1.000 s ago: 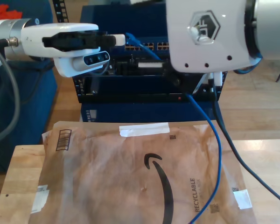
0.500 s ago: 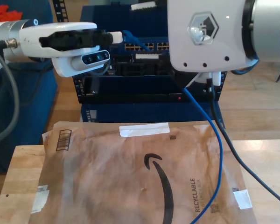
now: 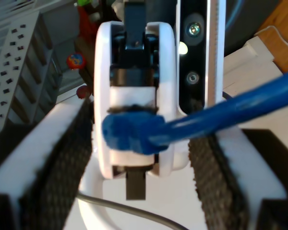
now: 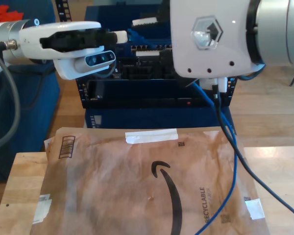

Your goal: Grab the cable and plug it in

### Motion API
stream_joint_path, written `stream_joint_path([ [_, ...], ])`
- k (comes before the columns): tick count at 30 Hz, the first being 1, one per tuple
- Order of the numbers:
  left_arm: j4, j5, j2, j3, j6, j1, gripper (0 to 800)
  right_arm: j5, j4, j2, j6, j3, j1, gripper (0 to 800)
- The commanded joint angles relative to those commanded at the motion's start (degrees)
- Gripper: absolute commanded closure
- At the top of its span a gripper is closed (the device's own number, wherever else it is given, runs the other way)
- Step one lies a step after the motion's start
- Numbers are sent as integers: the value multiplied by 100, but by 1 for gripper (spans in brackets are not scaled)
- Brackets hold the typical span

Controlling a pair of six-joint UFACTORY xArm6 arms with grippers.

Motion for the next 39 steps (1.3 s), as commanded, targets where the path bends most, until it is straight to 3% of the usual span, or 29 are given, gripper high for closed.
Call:
stream_joint_path([
  [11,0,9,-9,44,0,0,795,0,9,9,0,-18,18,597],
  [14,9,18,-9,53,0,0,795,0,9,9,0,-26,18,660],
  [16,9,44,-9,62,0,0,785,-9,18,9,9,-18,18,757],
  [17,9,44,-9,79,0,0,737,-62,18,9,9,-18,18,776],
  [19,0,44,-26,88,9,0,453,-158,18,9,9,-9,70,793],
  [20,9,53,-35,88,-26,0,386,-158,18,9,9,-9,97,796],
  [24,9,44,-44,97,-308,26,351,-158,18,18,26,-9,97,796],
  [27,0,26,-88,53,-422,105,260,-167,26,44,62,-18,97,797],
  [29,9,0,-97,35,-510,123,123,-158,18,158,316,-97,70,797],
  [31,53,-35,-185,-18,-615,176,98,-149,0,264,484,-202,44,797],
  [33,211,-149,-220,-149,-703,369,11,-132,-9,378,492,-290,26,797],
  [39,1714,-695,-220,-835,-615,1020,5,-35,-26,545,492,-325,-484,797],
])
